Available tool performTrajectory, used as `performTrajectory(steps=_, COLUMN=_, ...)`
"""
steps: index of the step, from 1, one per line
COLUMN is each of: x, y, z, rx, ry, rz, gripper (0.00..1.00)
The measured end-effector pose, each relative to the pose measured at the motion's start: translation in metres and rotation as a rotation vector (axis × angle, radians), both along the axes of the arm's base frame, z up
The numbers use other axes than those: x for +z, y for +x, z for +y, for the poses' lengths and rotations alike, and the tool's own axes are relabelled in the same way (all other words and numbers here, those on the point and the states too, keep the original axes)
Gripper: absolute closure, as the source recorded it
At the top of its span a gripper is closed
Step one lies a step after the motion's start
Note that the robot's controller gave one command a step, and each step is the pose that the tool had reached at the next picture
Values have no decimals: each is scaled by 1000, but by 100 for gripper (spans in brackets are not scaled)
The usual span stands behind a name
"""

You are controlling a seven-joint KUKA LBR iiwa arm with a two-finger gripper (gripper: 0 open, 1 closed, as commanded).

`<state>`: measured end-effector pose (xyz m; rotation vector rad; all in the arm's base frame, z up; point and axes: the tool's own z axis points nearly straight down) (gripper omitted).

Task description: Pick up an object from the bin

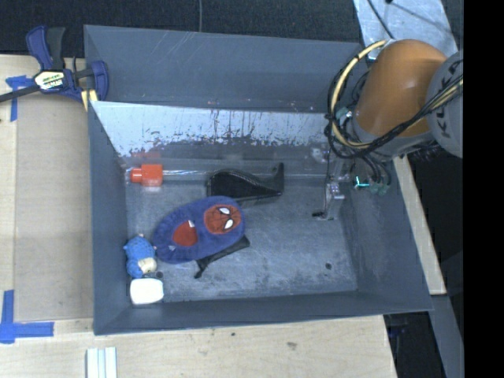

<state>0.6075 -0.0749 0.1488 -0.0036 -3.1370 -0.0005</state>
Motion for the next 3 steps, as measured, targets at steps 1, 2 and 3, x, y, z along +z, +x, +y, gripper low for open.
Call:
performTrajectory(steps=1, x=-1, y=-10, z=101, rx=-81, ry=3, rz=-6, gripper=0)
performTrajectory(steps=2, x=55, y=-56, z=62, rx=-150, ry=-1, rz=-8, gripper=0)
performTrajectory(steps=3, x=-3, y=-35, z=96, rx=-16, ry=0, rz=-1, gripper=0)
